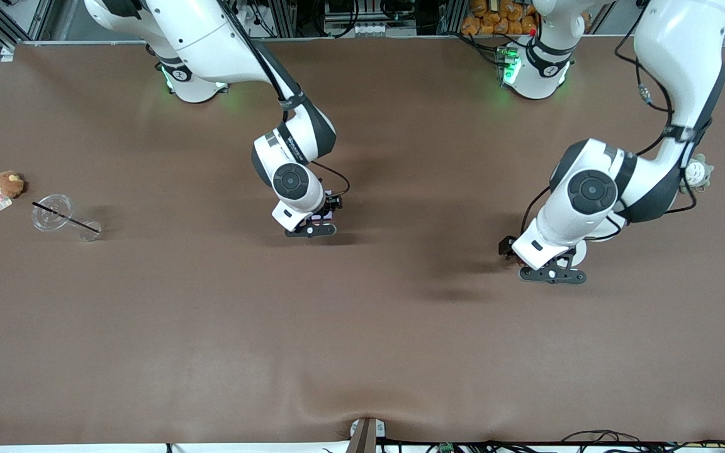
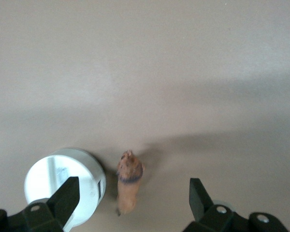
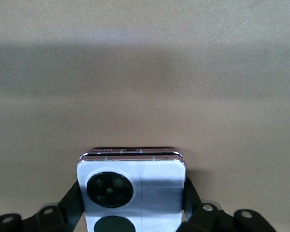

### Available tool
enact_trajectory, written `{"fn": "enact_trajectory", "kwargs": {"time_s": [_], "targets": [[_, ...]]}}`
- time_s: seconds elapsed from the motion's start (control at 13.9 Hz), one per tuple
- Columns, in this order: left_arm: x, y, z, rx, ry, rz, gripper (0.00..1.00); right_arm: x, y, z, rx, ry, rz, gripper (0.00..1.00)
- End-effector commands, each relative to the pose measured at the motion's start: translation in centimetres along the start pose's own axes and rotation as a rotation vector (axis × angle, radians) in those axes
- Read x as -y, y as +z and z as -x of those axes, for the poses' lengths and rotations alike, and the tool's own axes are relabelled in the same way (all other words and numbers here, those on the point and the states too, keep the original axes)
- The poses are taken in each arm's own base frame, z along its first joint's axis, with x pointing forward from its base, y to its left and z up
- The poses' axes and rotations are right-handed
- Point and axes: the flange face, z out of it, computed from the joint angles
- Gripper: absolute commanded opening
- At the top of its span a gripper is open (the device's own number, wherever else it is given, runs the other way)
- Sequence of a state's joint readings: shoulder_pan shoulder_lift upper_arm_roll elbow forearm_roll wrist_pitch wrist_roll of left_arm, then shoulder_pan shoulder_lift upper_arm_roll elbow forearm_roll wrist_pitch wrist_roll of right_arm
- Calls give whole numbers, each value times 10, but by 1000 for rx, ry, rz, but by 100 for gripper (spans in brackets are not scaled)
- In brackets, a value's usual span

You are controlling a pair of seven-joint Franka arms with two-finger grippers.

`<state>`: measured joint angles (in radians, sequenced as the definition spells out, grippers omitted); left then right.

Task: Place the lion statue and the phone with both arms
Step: 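Set the lion beside the white lamp while the right gripper lifts the phone, then carry the phone toward the glass cup while the left gripper withdraws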

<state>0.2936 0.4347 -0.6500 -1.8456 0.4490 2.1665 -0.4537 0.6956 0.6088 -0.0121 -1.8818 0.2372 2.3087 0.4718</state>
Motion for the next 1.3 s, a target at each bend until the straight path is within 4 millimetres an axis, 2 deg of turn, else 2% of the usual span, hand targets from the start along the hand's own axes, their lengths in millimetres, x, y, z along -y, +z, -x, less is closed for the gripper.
{"fn": "enact_trajectory", "kwargs": {"time_s": [0.0, 0.14, 0.22, 0.36, 0.5, 0.65, 0.72, 0.86, 1.08, 1.15, 1.23], "targets": [[1, -60, -6, 1, -3, -52, 100, -2, -2, -2, -14, 41, 7, 0], [10, -106, -8, -3, -37, -69, 100, -13, -14, -7, -7, 54, 4, 0], [13, -127, -8, 6, -63, -56, 100, -21, -35, -10, -5, 66, -4, 0], [22, -164, -9, 42, -112, -14, 100, -59, -76, -23, 2, 102, 10, 0], [30, -199, -9, 45, -133, -19, 100, -94, -101, -26, 31, 104, 73, 0], [29, -238, 3, 51, -143, -40, 100, -134, -121, -35, 44, 135, 99, 0], [35, -243, 5, 51, -148, -47, 100, -156, -127, -43, 38, 105, 99, 0], [45, -264, 5, 14, -163, -40, 100, -194, -127, -52, 55, 62, 89, 0], [50, -291, 14, -21, -146, -52, 100, -248, -125, -51, 100, 21, 67, 0], [61, -306, 21, -36, -142, -37, 100, -269, -123, -51, 110, 13, 67, 0], [81, -319, 30, -41, -163, 0, 100, -291, -122, -53, 111, 36, 74, 0]]}}
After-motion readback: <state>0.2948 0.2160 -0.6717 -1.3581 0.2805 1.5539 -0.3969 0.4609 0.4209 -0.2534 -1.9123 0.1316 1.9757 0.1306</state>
